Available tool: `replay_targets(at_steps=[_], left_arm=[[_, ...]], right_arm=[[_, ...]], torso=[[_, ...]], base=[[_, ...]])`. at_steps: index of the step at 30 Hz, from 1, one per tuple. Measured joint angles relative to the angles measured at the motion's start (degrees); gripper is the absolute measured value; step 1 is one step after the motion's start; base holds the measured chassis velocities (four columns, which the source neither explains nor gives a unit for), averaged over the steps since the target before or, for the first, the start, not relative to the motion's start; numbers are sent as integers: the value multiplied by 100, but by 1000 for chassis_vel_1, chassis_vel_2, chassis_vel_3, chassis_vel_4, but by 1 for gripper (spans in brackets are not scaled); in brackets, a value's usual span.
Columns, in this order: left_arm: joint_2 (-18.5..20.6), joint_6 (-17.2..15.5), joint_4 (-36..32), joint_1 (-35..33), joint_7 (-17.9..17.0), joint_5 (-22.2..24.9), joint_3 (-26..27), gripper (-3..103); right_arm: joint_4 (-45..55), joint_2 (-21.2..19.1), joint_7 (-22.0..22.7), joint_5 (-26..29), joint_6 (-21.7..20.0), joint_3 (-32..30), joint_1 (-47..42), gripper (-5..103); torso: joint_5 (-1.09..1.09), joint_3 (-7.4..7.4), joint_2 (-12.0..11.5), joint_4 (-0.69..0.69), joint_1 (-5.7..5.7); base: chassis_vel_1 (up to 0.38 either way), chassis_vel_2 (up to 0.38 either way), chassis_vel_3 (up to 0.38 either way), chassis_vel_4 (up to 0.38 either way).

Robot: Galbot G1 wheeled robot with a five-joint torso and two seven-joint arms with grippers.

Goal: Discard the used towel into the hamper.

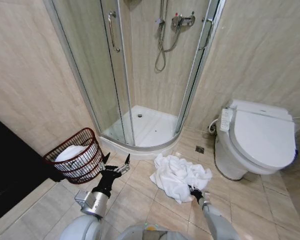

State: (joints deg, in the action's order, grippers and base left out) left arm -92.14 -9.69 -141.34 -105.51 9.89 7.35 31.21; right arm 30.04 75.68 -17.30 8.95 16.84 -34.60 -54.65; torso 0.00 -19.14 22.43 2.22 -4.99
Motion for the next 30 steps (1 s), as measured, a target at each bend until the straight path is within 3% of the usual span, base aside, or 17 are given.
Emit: replay_targets(at_steps=[5,8,16,20,22,24,26,29,30], left_arm=[[0,0,0,0,0,0,0,100],[0,0,0,0,0,0,0,100],[0,0,0,0,0,0,0,100],[-1,0,0,0,0,0,0,100],[0,0,0,0,0,0,0,100],[0,0,0,0,0,0,0,100],[0,0,0,0,0,0,0,100],[0,0,0,0,0,0,0,100],[0,0,0,0,0,0,0,100]], right_arm=[[242,-12,96,-139,250,-54,-139,9],[582,-20,77,-334,628,-134,-320,9],[1903,-26,77,-385,743,-254,-865,9],[3749,-72,121,-154,458,-319,-1639,9],[4142,-91,129,-66,356,-330,-1796,9],[5518,-142,168,146,99,-423,-2275,9],[5872,-150,184,175,52,-467,-2386,9],[7382,-276,235,407,-193,-638,-2779,9],[7382,-276,235,407,-193,-638,-2779,9]], torso=[[0,0,0,0,0],[0,-1,1,0,-1],[1,-1,1,0,-1],[-1,-1,2,0,-1],[0,-1,2,-1,-1],[-1,-1,3,-1,-1],[-2,-1,3,-1,-1],[-2,-1,3,0,-1],[-2,-1,3,0,-1]], base=[[0,0,0,0],[0,0,0,0],[0,0,0,0],[0,0,0,0],[0,0,0,0],[0,0,0,0],[0,0,0,0],[0,0,0,0],[0,0,0,0]])
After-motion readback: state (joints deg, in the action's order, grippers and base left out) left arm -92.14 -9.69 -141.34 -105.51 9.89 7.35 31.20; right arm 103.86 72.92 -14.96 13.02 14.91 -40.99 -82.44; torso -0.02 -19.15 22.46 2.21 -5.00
